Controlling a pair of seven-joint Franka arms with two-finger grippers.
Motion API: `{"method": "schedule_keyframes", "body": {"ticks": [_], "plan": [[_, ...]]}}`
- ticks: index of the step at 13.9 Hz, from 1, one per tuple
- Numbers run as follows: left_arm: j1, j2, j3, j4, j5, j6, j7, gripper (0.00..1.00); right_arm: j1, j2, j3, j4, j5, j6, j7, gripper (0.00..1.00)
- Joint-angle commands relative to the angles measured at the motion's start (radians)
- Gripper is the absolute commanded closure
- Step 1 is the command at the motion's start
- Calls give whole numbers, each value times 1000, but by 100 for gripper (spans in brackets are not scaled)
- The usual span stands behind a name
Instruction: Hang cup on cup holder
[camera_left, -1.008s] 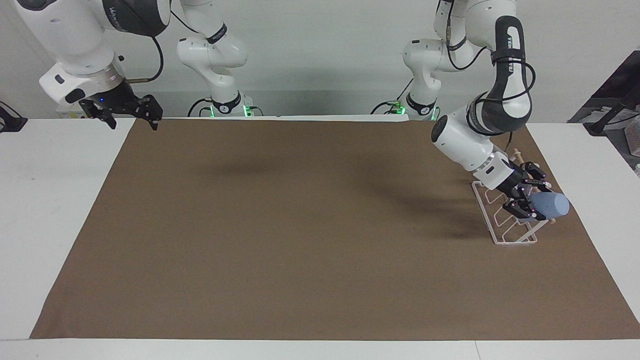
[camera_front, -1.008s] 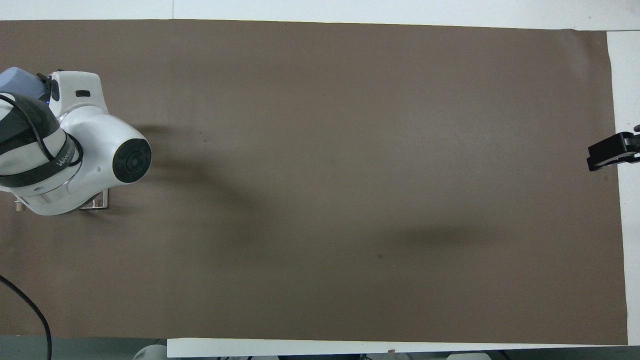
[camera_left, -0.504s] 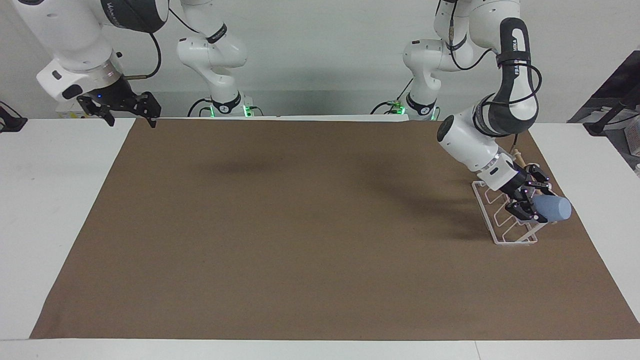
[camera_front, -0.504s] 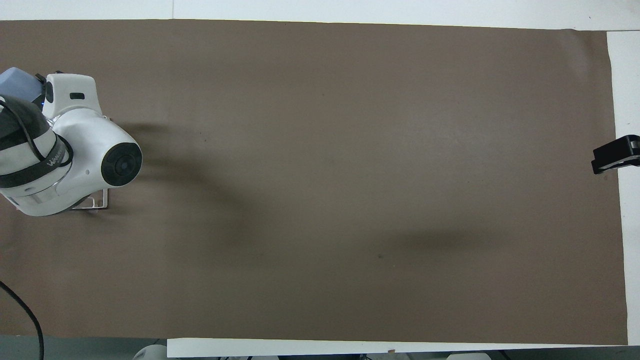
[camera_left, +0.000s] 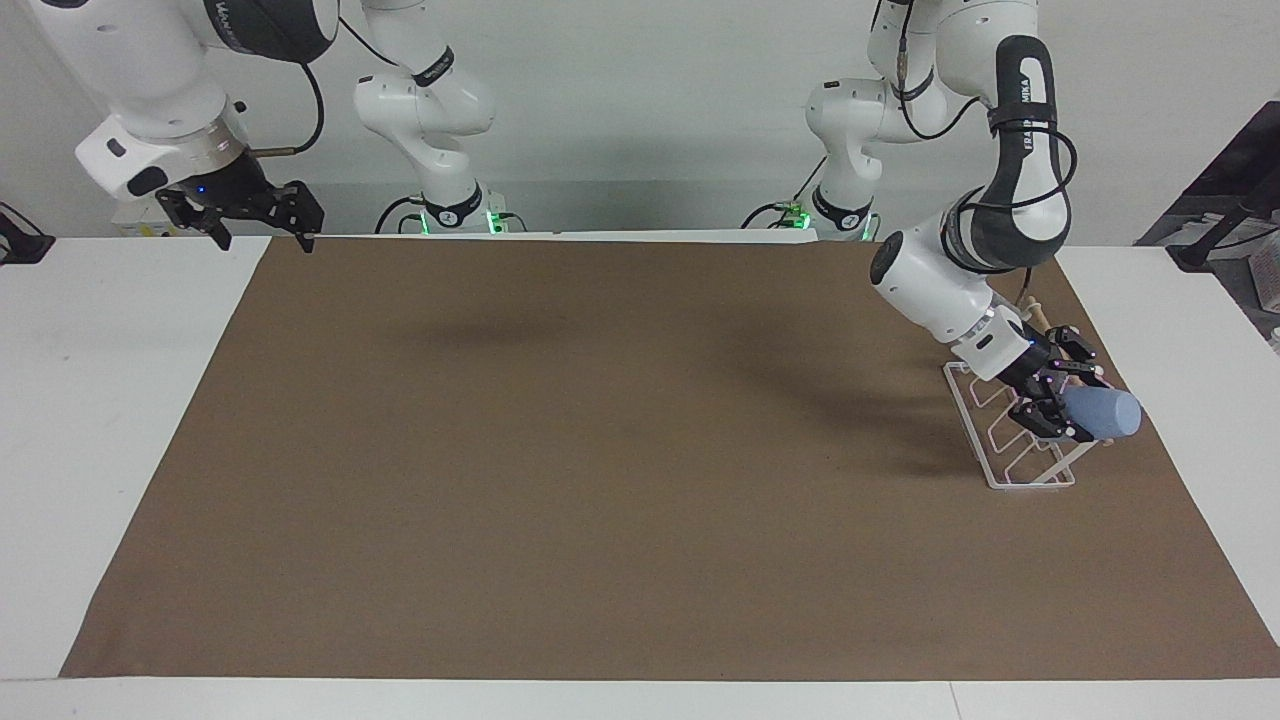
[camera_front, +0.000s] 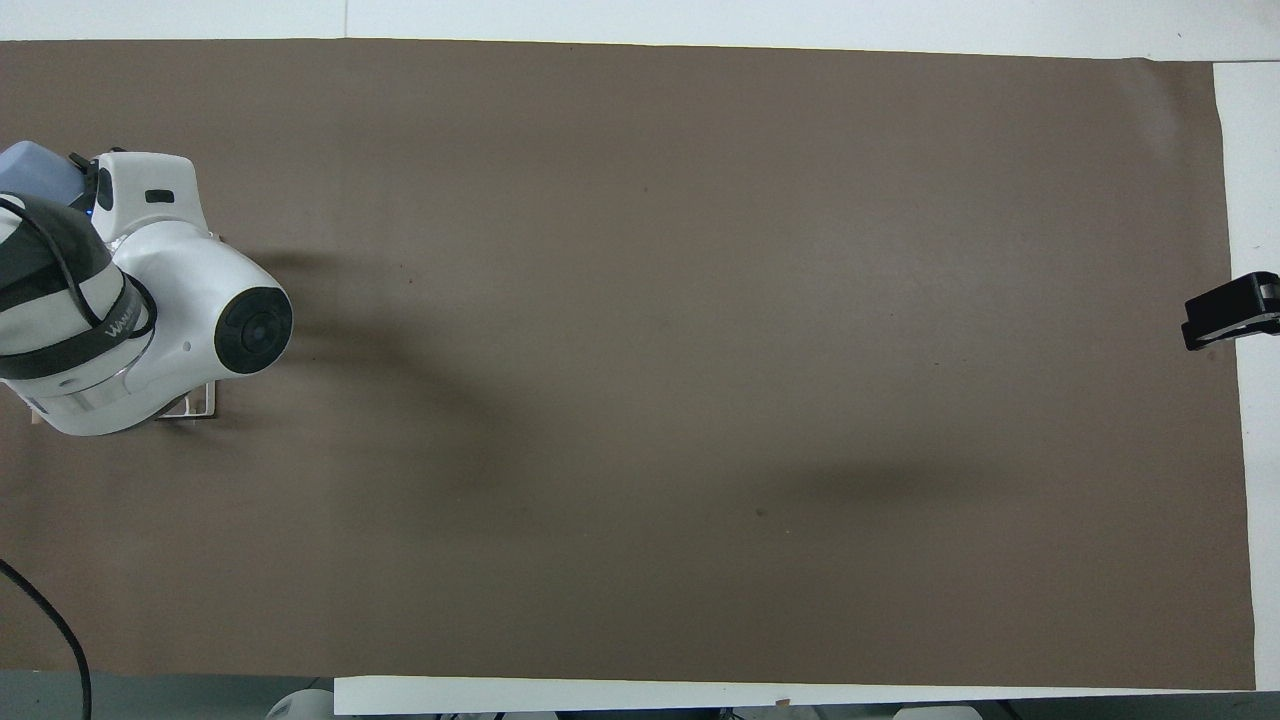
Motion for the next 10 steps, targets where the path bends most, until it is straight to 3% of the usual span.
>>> {"method": "schedule_keyframes", "body": {"ticks": [1,4,10], "plan": [[-23,-34,8,-36,2,-113,0,72,-2,-19,3,-20,-7,-3,-13,0],[-42,-40,8,-36,2,-153,-6,72,-2,-19,3,-22,-7,-3,-13,0],[-29,-34,8,-38,-12,-41,-34,72,-2,-19,3,-22,-7,-3,-13,0]]}}
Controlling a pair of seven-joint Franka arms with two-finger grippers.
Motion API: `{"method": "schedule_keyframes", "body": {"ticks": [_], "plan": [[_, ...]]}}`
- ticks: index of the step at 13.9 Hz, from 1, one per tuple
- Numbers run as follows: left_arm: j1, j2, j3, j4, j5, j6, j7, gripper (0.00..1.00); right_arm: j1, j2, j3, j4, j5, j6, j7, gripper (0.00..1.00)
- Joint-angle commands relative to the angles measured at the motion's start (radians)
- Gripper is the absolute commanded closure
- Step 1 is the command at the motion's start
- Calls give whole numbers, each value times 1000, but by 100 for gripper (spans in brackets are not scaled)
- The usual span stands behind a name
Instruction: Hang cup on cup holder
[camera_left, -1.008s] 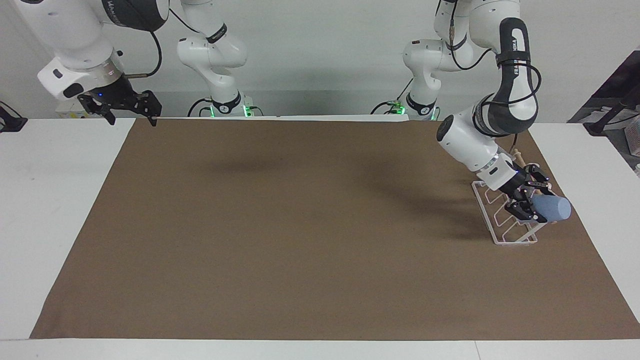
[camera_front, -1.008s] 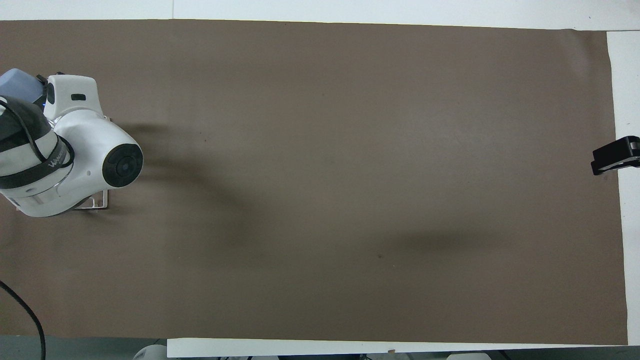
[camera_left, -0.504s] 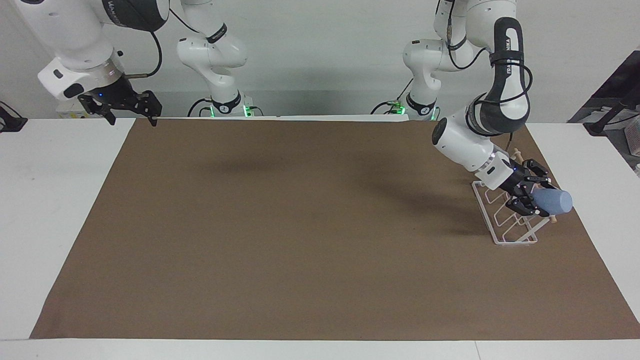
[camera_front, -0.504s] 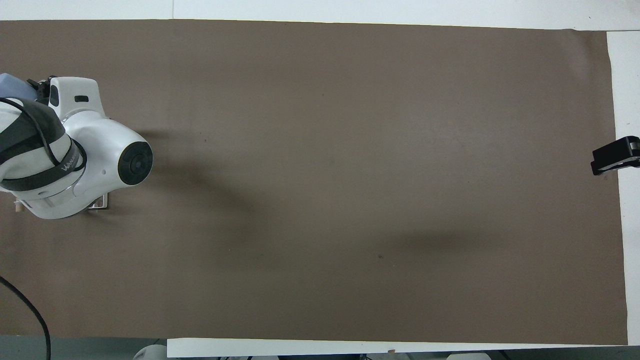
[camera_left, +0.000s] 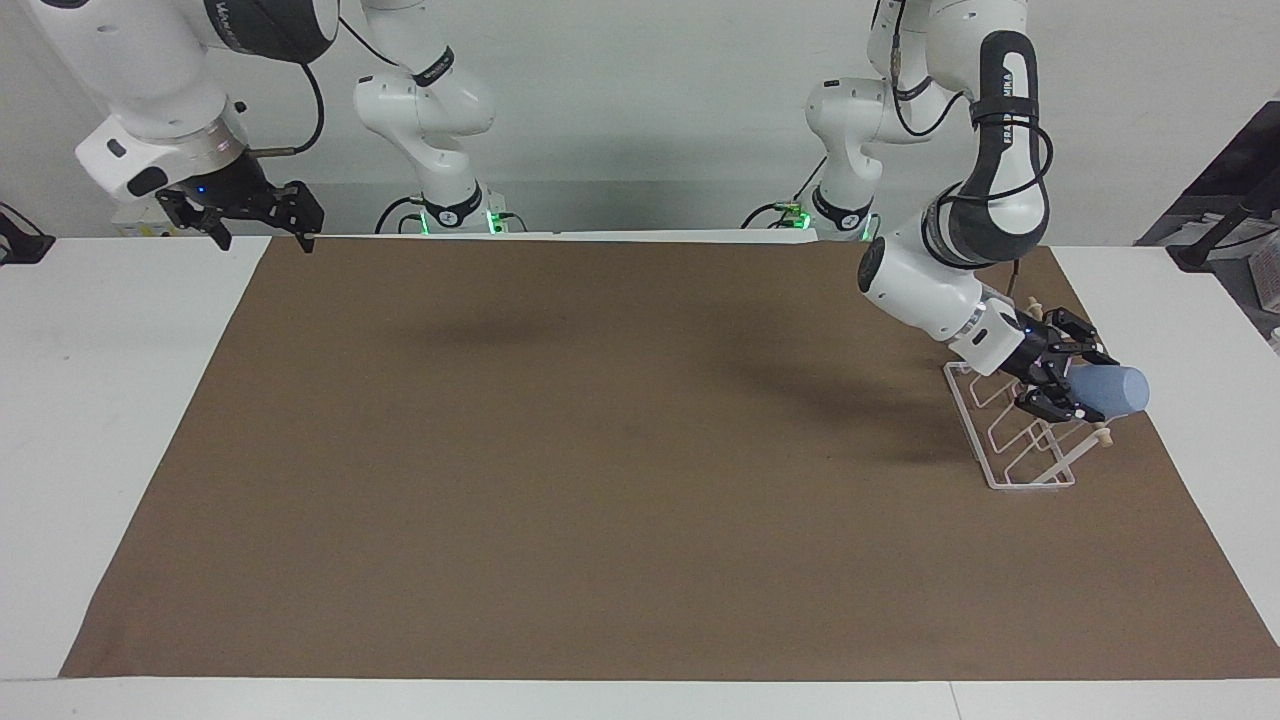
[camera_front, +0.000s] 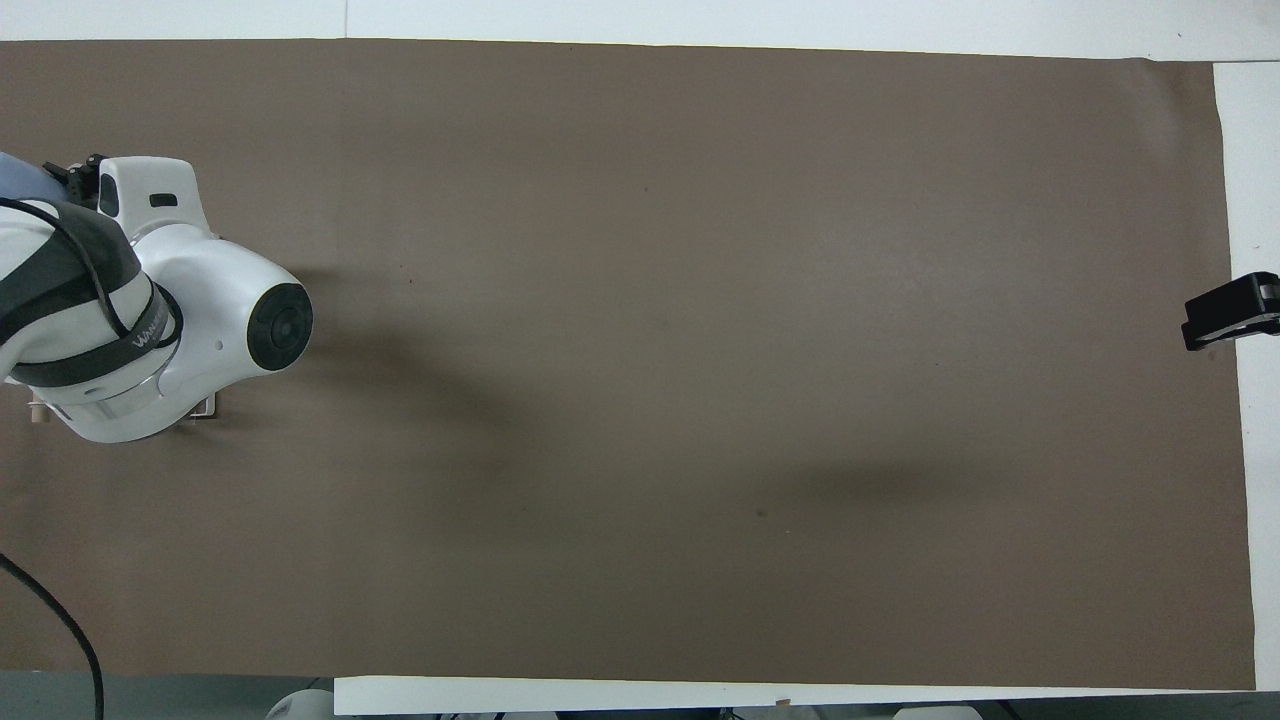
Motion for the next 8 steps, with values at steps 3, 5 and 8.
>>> {"method": "schedule_keyframes", "body": {"ticks": [3,5,8], "plan": [[6,-16,9,-25,-12,78,-17,72,-2,-19,3,-22,-7,-3,-13,0],[8,43,12,-6,-12,68,-42,72,-3,-19,3,-20,-7,-3,-11,0],[8,45,14,-3,-12,64,-46,72,-5,-19,3,-22,-7,-3,-13,0]]}}
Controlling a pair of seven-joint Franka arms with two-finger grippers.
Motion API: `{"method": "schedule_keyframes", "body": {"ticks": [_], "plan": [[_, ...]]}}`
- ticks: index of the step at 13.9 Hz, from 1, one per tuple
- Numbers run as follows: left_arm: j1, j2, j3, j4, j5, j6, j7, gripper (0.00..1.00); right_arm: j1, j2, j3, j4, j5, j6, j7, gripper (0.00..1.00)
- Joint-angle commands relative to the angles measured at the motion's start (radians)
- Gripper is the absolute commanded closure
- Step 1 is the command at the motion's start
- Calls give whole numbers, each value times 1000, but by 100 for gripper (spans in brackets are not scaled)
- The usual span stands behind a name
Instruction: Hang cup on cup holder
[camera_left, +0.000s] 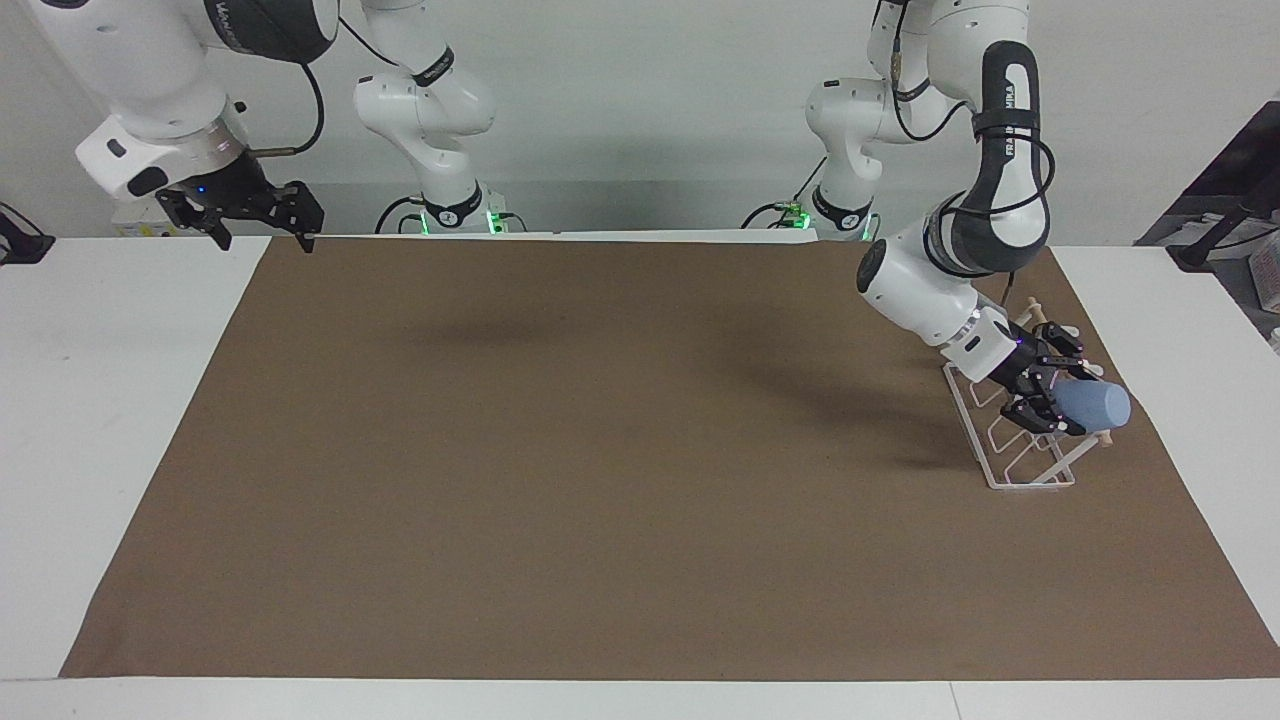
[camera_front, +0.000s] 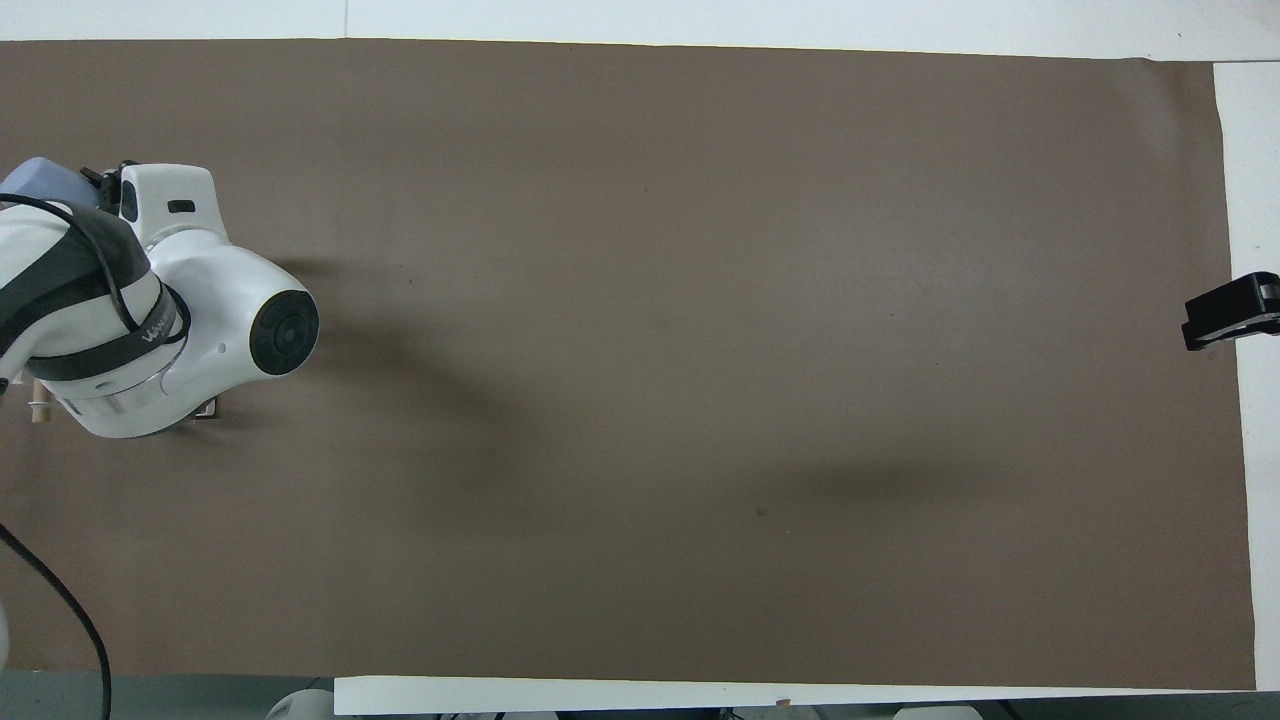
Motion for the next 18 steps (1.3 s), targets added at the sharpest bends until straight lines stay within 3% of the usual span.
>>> {"method": "schedule_keyframes", "body": {"ticks": [1,4,5,6,7,12,18], "plan": [[6,8,9,-1,-7,4,-14,72,-3,-19,3,-22,-7,-3,-13,0],[5,7,6,2,-10,-10,-14,63,-2,-19,3,-20,-7,-3,-13,0],[5,7,6,6,-12,-13,-14,49,-3,-19,3,-22,-7,-3,-13,0],[5,5,6,7,-15,-16,-5,15,-3,-19,3,-22,-7,-3,-13,0],[3,2,6,7,-21,-18,-3,0,-2,-19,3,-20,-7,-3,-13,0],[-7,-42,1,36,-119,-32,43,0,-3,-19,3,-22,-7,-3,-13,0],[-41,-56,4,320,-665,-156,544,0,-2,-19,3,-22,-7,-3,-13,0]]}}
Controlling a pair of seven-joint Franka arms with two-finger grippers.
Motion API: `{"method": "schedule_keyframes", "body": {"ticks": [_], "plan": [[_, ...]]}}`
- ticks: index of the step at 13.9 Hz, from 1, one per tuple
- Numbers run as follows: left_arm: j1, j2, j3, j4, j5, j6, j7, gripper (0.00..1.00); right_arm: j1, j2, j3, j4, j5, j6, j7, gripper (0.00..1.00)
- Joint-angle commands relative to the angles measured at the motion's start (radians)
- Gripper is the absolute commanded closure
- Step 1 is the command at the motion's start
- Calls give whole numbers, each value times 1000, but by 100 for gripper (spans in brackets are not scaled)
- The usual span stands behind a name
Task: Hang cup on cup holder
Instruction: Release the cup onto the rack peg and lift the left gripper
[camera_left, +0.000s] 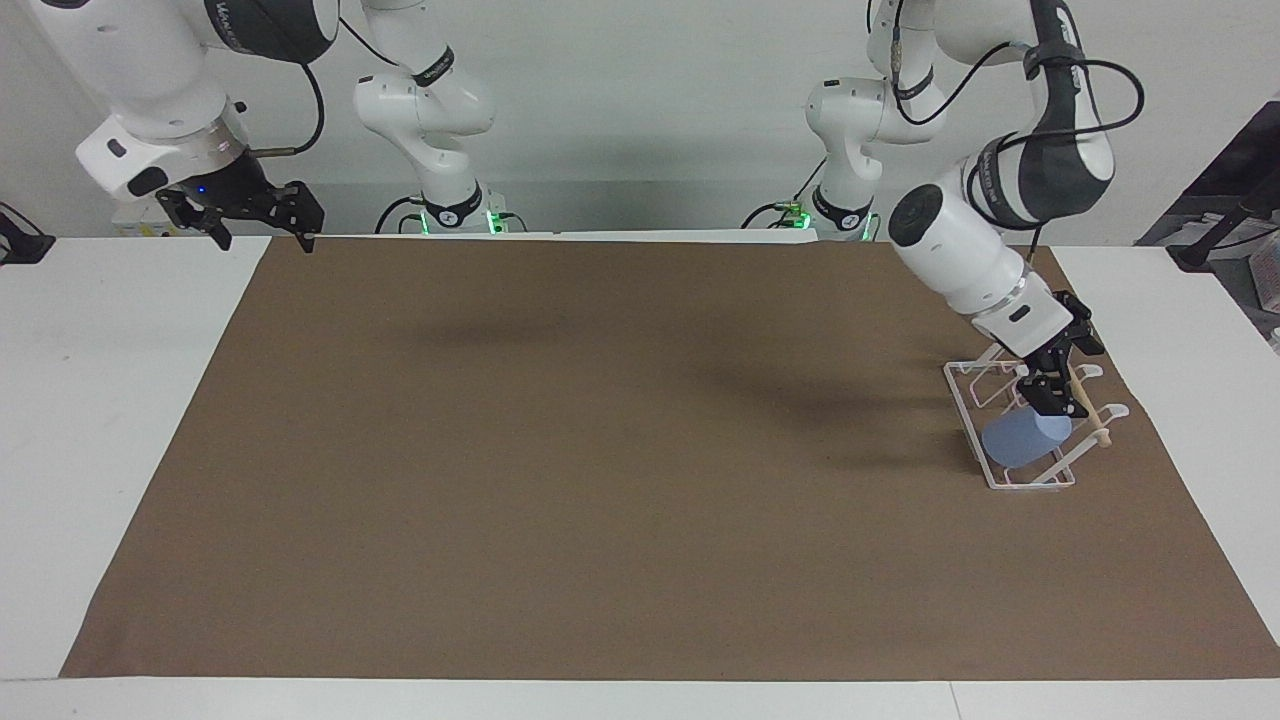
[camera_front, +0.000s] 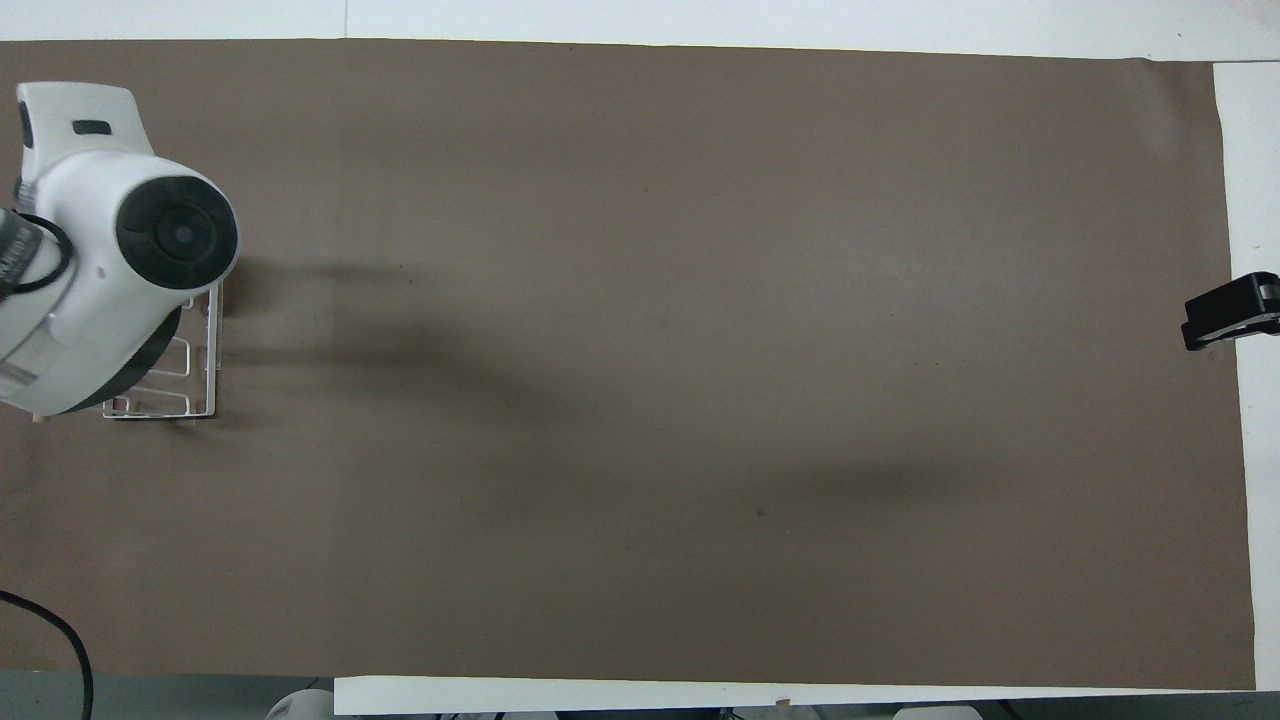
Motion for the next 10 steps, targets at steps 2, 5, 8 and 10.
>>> {"method": "schedule_keyframes", "body": {"ticks": [2,5,8,10], "plan": [[-3,0,9,91,-240,-59,221,0,-2,-19,3,-22,-7,-3,-13,0],[38,-20,22,127,-487,-100,519,0,-2,-19,3,-22,-7,-3,-13,0],[93,-12,24,164,-696,-146,823,0,-2,-19,3,-22,-7,-3,-13,0],[103,-15,25,168,-752,-209,1048,0,-2,-19,3,-22,-7,-3,-13,0]]}}
